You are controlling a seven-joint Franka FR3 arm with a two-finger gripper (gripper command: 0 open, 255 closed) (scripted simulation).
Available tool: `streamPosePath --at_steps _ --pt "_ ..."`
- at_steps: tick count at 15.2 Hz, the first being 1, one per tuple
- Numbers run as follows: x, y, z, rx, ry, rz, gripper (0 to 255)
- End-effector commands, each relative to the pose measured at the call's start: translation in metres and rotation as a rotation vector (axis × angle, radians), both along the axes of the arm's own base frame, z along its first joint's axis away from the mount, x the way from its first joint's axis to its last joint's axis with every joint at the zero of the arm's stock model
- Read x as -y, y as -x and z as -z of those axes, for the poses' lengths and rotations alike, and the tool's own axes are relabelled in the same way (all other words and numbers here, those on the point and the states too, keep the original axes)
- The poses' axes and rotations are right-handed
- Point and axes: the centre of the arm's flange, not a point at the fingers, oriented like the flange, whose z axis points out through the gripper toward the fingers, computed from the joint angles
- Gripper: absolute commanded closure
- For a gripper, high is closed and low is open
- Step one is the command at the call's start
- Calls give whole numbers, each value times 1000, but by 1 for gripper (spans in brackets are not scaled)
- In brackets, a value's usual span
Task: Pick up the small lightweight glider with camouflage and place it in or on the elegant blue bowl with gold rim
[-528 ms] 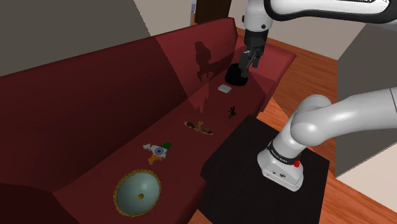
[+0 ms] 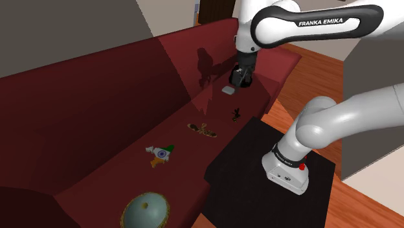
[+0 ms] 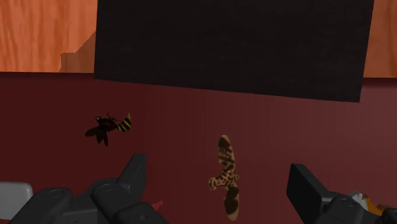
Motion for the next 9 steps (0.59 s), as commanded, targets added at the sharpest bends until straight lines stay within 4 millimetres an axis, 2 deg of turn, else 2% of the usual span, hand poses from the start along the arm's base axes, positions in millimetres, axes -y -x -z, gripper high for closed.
streamPosePath --at_steps 1,9 --pt "-1 -8 24 4 -4 -10 0" --pt "-5 -40 124 8 -20 -50 0"
